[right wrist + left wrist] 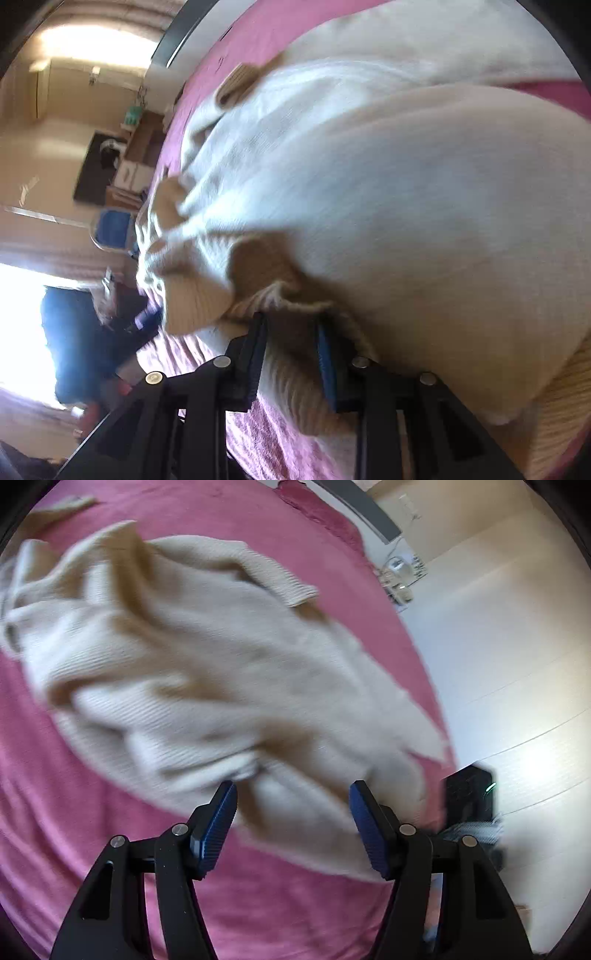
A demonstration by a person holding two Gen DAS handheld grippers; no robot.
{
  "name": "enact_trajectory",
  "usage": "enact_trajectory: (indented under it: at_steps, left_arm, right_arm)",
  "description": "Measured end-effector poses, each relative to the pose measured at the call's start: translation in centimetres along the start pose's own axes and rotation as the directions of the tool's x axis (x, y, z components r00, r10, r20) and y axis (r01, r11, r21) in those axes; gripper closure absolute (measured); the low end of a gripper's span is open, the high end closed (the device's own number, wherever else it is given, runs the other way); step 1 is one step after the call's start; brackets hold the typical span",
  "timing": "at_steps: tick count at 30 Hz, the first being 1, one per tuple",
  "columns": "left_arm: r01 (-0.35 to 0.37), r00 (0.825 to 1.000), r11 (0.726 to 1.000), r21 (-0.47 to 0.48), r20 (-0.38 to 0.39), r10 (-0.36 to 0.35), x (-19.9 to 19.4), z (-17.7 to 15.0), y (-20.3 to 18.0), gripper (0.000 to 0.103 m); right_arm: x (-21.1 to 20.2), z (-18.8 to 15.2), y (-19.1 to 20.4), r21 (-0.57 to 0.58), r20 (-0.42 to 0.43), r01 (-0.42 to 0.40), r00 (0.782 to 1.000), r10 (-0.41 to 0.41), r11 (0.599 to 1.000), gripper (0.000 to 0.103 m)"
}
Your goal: Fold clothes
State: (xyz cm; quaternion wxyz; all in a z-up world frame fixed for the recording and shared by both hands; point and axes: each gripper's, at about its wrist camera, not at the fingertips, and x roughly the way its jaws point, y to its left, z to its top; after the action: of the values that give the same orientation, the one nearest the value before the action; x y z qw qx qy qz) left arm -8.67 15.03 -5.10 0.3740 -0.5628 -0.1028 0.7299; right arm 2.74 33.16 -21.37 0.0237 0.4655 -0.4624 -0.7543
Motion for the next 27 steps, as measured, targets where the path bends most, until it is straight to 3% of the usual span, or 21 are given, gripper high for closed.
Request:
enact_trajectory:
  at_steps: [4, 6, 9, 11, 17, 18, 19, 21, 23, 27]
  left_arm:
    - [-0.061, 0.997, 0.998, 0.015, -0.042, 0.061, 1.0, -3.7, 1.5, 0.037]
    - [-0.079, 0.997, 0.996, 0.046, -0.005, 0.079, 1.2, -5.0, 1.6, 0.037]
    - [-0.07, 0.994, 0.995, 0.073, 0.087, 0.064, 0.6, -5.0, 1.5, 0.037]
    - [-0.049, 0.994, 0.997, 0.063, 0.104, 0.042, 0.7, -4.4, 1.7, 0.037]
    - [0.024, 0.998, 0.999, 0.024, 0.057, -0.025, 2.1, -3.2, 1.8, 0.037]
    - [0.027, 0.998, 0.999, 0.041, 0.048, -0.029, 2.1, -3.6, 1.3, 0.059]
    - [0.03, 0.999, 0.998, 0.06, 0.038, -0.032, 2.0, -4.1, 0.7, 0.097]
    - [-0.023, 0.999, 0.992, 0.121, 0.038, 0.019, 2.3, -4.7, -0.5, 0.097]
    - [-0.014, 0.999, 0.988, 0.154, 0.048, 0.006, 1.7, -5.3, -1.1, 0.098]
    - [0.087, 0.994, 0.994, 0.059, 0.063, -0.091, -1.6, -6.5, 0.4, 0.099]
  right_arm:
    - [-1.3, -1.3, -1.0, -0.006, -0.014, -0.017, 1.0, 0.017, 1.0, 0.076]
    - [-1.4, -2.0, -1.0, -0.023, -0.03, -0.005, 1.0, 0.004, 1.0, 0.076]
    - [-1.3, -2.7, -1.2, -0.04, -0.044, 0.006, 0.999, -0.007, 0.999, 0.076]
    - [-1.0, -2.8, -1.3, -0.035, -0.053, 0.0, 0.999, -0.002, 0.999, 0.076]
    - [-1.5, -3.2, -1.5, -0.029, -0.033, -0.009, 0.999, 0.008, 1.0, 0.076]
    - [-1.9, -3.3, -1.4, -0.033, -0.024, -0.01, 1.0, 0.009, 0.999, 0.076]
    - [-2.3, -3.4, -1.3, -0.038, -0.016, -0.011, 1.0, 0.01, 0.999, 0.076]
    - [-3.2, -3.6, -1.1, -0.047, 0.0, -0.012, 1.0, 0.012, 0.999, 0.076]
    - [-4.0, -3.7, -0.9, -0.056, 0.017, -0.014, 1.0, 0.015, 0.998, 0.076]
    - [-5.6, -4.1, -0.6, -0.075, 0.05, -0.016, 0.999, 0.02, 0.997, 0.076]
